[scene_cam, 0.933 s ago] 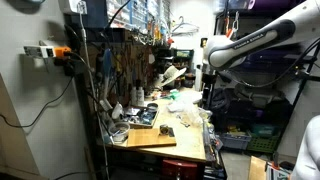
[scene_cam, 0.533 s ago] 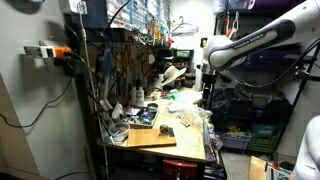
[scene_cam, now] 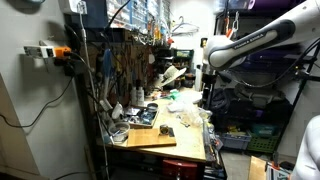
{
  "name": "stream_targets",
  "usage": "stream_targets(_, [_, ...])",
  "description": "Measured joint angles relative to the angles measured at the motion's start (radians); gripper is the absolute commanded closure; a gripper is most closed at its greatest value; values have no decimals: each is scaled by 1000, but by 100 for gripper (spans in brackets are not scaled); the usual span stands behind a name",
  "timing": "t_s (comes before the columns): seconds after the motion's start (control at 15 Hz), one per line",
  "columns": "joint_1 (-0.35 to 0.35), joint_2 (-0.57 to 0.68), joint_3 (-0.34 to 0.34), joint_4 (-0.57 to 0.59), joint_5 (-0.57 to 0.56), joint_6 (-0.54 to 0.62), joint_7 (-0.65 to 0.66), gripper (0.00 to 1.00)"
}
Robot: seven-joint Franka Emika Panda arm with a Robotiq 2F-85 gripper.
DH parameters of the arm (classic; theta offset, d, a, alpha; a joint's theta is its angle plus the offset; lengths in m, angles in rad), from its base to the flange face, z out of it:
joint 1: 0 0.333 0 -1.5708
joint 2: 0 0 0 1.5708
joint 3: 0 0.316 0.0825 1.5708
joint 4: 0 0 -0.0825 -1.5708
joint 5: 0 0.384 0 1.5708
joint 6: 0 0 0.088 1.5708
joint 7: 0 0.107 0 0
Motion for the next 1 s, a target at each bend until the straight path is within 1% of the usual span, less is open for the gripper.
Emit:
stream_targets(0.13, [15, 0, 6, 2, 19, 8, -46, 0])
stream_targets(0.33, [83, 13, 37, 9, 86, 46, -141, 0])
stream_targets(0.53, [138, 51, 59, 18, 144, 131, -224, 0])
stream_targets(0.8, [165, 143, 59, 52, 264, 231, -357, 0])
stream_targets(1.0, [175, 232, 72, 107, 356, 267, -433, 0])
